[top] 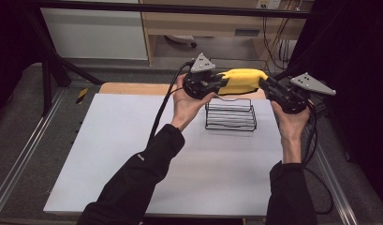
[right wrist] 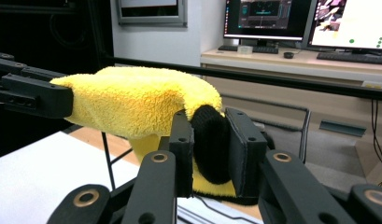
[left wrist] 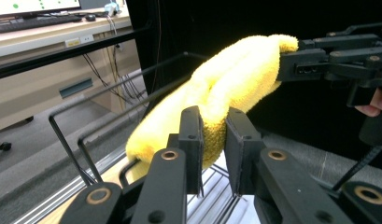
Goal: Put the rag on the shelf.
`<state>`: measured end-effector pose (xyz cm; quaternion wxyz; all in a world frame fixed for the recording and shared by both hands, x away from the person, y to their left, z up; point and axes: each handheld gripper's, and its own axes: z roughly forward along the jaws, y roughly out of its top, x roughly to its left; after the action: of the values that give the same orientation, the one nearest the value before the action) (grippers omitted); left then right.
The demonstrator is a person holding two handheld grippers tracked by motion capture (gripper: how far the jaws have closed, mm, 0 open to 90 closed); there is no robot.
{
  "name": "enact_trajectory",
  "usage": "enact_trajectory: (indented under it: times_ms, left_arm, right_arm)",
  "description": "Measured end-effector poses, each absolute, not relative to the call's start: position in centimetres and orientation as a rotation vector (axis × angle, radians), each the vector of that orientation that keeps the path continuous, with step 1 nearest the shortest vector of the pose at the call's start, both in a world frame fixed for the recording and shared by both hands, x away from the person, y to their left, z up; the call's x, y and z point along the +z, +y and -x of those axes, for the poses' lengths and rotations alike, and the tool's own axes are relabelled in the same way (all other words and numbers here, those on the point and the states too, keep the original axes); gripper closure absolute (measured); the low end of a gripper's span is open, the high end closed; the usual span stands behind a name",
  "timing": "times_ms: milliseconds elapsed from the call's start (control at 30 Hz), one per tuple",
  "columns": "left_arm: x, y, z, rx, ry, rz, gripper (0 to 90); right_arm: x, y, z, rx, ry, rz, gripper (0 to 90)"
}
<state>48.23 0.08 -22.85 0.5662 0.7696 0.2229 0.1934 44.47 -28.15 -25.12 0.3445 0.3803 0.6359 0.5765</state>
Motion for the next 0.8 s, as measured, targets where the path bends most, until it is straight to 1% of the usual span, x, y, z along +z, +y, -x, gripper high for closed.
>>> enact_trajectory:
  times_ms: [167,300,467,567,667,700,800]
  left_arm:
    - [-23.2,0.1,-48.0,0.444,0.532,-1.821,76.6]
    - [-23.2,0.4,-47.9,0.415,0.538,-1.828,73.7]
    - [-21.7,0.9,-47.9,0.366,0.547,-1.807,67.7]
    - [-20.5,1.0,-47.8,0.363,0.550,-1.785,67.3]
    - [-20.0,0.8,-47.9,0.381,0.573,-1.794,69.8]
    - [-20.0,0.7,-48.0,0.381,0.584,-1.803,72.3]
    - [-20.6,0.4,-48.6,0.313,0.613,-1.840,80.1]
  right_arm:
    - [-25.6,-28.2,-44.3,1.493,1.666,-1.001,74.2]
    - [-26.0,-28.1,-44.3,1.472,1.686,-1.000,74.7]
    - [-26.2,-28.1,-44.3,1.457,1.702,-0.990,75.3]
    - [-26.3,-28.1,-44.3,1.454,1.707,-0.985,75.3]
    - [-26.4,-28.0,-44.2,1.444,1.714,-0.975,75.4]
    - [-26.4,-28.0,-44.2,1.441,1.718,-0.973,75.3]
    - [-26.5,-28.0,-44.1,1.438,1.724,-0.966,75.3]
